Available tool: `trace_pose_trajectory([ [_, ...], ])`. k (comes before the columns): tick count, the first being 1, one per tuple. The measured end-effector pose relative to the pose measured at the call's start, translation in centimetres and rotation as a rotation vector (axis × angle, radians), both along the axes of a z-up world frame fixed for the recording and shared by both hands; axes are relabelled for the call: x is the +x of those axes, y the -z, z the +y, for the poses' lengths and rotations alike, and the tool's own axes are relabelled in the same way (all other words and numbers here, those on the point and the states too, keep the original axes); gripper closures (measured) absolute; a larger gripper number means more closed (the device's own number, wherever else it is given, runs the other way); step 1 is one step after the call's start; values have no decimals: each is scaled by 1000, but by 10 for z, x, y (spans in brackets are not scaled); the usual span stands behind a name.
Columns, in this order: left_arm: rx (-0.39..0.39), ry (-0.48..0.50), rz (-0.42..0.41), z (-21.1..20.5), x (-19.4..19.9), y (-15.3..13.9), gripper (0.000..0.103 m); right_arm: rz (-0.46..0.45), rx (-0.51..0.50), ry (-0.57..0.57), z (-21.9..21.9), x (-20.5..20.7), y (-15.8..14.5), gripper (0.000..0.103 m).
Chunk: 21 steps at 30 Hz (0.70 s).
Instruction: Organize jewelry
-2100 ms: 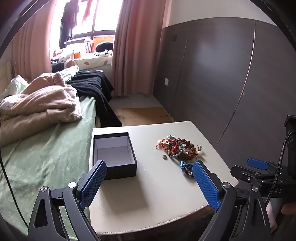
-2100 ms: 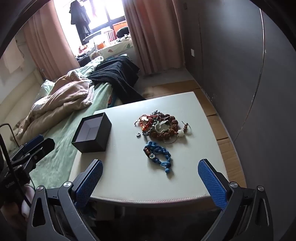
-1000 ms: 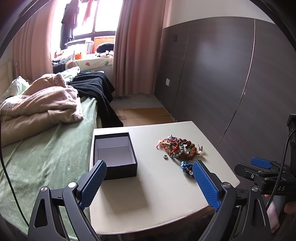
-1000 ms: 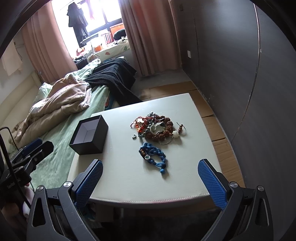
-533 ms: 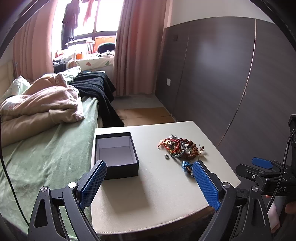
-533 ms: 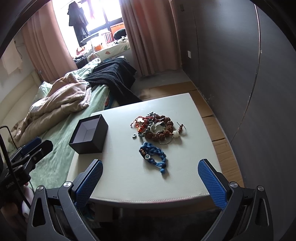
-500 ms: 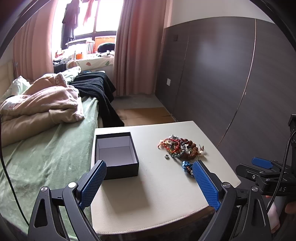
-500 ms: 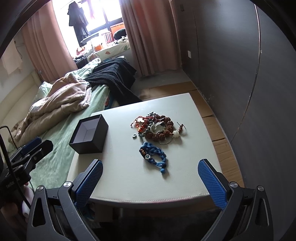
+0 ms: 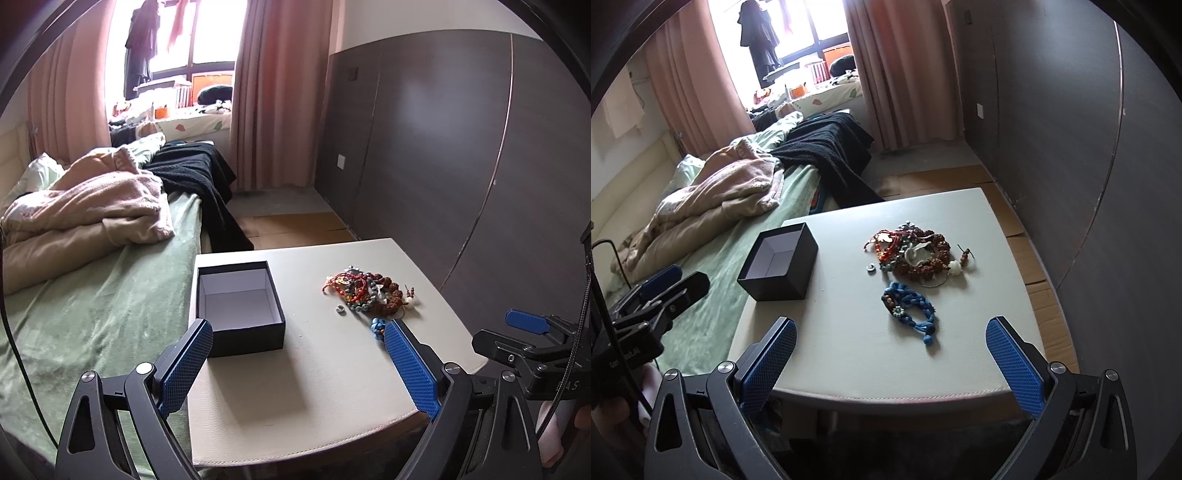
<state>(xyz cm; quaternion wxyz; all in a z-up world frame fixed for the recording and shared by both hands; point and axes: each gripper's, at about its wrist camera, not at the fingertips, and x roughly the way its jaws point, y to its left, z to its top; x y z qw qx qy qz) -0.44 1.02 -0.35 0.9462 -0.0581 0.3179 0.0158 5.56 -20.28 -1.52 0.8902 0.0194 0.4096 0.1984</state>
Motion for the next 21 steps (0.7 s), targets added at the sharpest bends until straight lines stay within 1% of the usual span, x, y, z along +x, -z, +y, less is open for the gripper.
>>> trace_pose_trajectory([
  [14, -2, 8, 6, -2, 2, -1, 9, -1, -15, -9, 6, -1, 2, 0],
  [21, -14, 24, 15, -6, 10, 2, 9, -1, -22, -2, 3, 1, 3, 0],
])
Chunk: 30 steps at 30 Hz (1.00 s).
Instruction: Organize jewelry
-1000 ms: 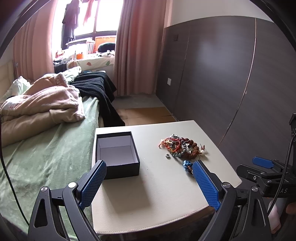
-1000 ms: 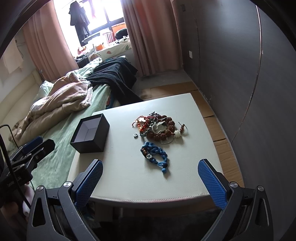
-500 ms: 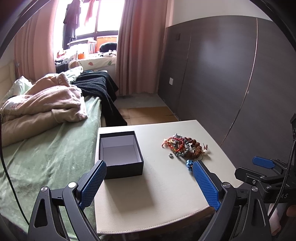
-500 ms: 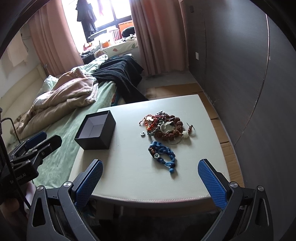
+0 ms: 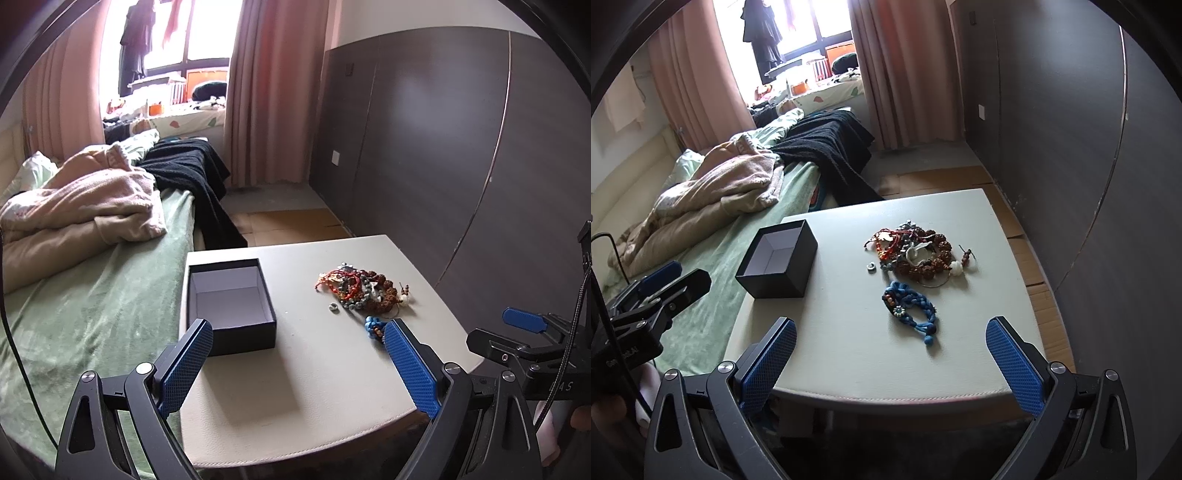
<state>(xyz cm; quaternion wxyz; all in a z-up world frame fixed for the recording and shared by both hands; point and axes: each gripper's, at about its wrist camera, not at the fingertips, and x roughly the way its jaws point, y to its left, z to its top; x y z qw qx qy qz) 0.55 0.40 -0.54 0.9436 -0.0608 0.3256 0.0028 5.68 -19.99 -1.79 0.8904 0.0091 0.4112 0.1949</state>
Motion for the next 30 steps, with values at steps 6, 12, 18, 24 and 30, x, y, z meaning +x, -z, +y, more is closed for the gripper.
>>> trace_pose_trajectory([
  [6, -14, 18, 14, -7, 9, 6, 9, 15, 11, 30, -11, 9, 1, 0],
  [12, -39, 41, 27, -19, 20, 12, 9, 56, 18, 82, -27, 18, 7, 0],
  [18, -43, 73, 54, -37, 34, 22, 11, 102, 52, 167, -52, 31, 13, 0],
  [24, -61, 107, 122, -57, 53, 42, 19, 153, 86, 224, -72, 44, 21, 0],
  [30, -52, 120, 189, -78, 73, 63, 29, 179, 91, 241, -78, 54, 27, 0],
])
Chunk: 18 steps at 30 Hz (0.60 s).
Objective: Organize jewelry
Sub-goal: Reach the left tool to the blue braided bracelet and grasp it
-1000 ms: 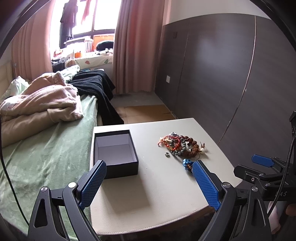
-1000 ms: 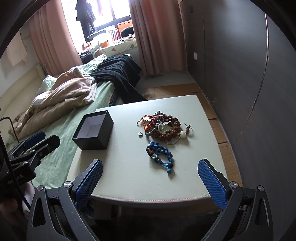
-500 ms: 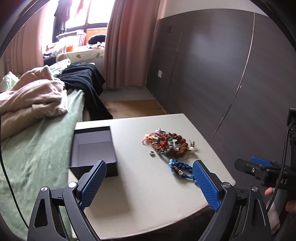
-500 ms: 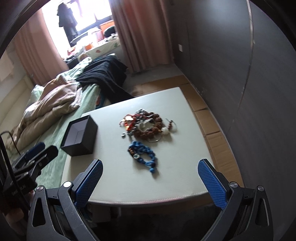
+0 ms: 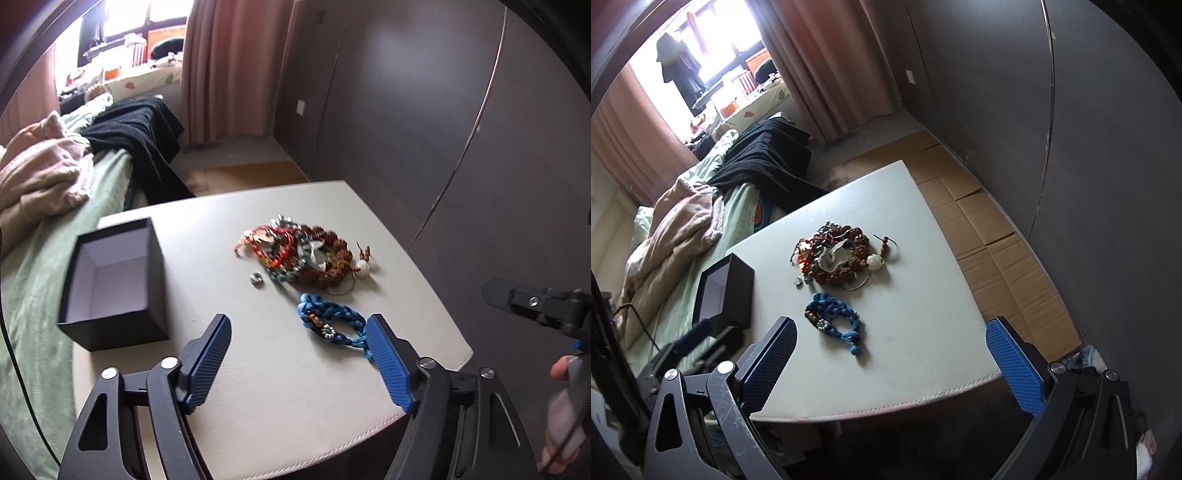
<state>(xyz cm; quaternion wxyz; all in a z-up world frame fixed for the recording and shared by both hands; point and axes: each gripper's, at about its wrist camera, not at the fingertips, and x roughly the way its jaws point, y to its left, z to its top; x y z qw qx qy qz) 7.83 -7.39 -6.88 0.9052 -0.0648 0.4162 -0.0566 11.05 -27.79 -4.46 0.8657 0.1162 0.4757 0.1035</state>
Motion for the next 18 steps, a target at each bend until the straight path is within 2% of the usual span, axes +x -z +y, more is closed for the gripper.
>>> trace_pose_trajectory([
  [9, 7, -31, 99, -11, 29, 36, 39, 33, 17, 33, -13, 16, 10, 0],
  [18, 28, -29, 155, -20, 43, 58, 43, 51, 24, 45, -17, 25, 15, 0],
])
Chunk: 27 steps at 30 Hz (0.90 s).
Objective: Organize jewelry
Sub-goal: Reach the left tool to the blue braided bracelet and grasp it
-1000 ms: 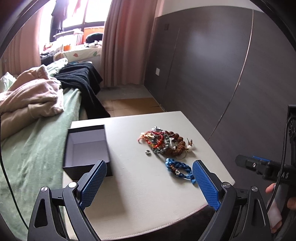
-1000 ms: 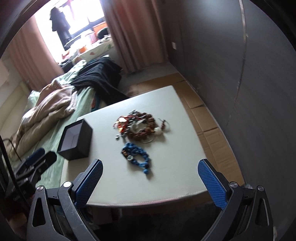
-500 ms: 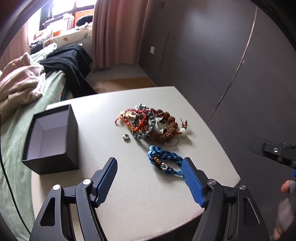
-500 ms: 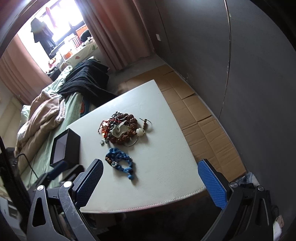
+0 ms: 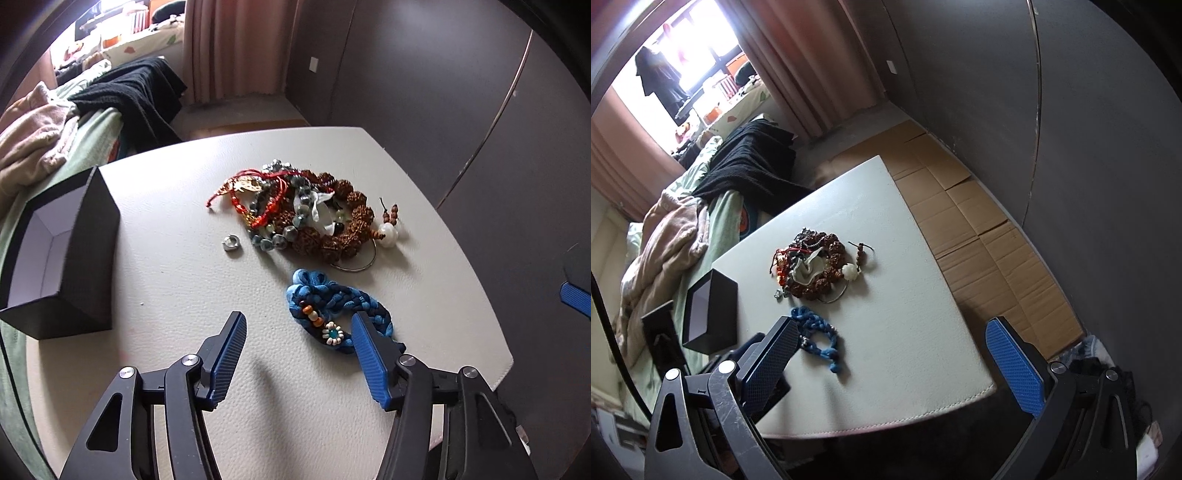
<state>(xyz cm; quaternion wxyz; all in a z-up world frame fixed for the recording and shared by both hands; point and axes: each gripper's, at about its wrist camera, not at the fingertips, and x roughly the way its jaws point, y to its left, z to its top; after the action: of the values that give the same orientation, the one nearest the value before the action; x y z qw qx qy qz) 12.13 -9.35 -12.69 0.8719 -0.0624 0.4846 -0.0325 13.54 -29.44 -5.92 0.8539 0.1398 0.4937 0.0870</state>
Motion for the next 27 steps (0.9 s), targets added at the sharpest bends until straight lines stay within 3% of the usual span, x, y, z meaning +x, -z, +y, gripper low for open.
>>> trace_pose_trajectory([
  [2, 6, 0, 5, -2, 3, 4, 45, 1, 0, -2, 0, 1, 1, 0],
  [4, 12, 2, 18, -3, 6, 9, 59, 6, 0, -2, 0, 3, 2, 0],
  [5, 23, 1, 13, -4, 6, 10, 61, 8, -1, -2, 1, 4, 2, 0],
  [7, 38, 10, 3, -4, 6, 10, 83, 13, -4, -4, 2, 5, 4, 0],
  [9, 36, 15, -6, -3, 4, 6, 86, 17, -5, -7, 3, 7, 6, 0],
  [10, 29, 14, -11, -1, 3, 4, 95, 20, -5, -8, 4, 8, 7, 0],
  [14, -15, -10, -47, 16, 1, -12, 95, 33, 3, -19, 8, 12, 13, 3],
  [19, -61, -36, -99, 34, -2, -28, 95, 58, 30, -47, 17, 19, 23, 20],
  [22, -39, -54, -128, 41, -3, -36, 95, 77, 52, -66, 26, 25, 29, 28],
  [27, -59, -105, -149, 60, -5, -44, 95, 81, 76, -86, 43, 37, 36, 37],
])
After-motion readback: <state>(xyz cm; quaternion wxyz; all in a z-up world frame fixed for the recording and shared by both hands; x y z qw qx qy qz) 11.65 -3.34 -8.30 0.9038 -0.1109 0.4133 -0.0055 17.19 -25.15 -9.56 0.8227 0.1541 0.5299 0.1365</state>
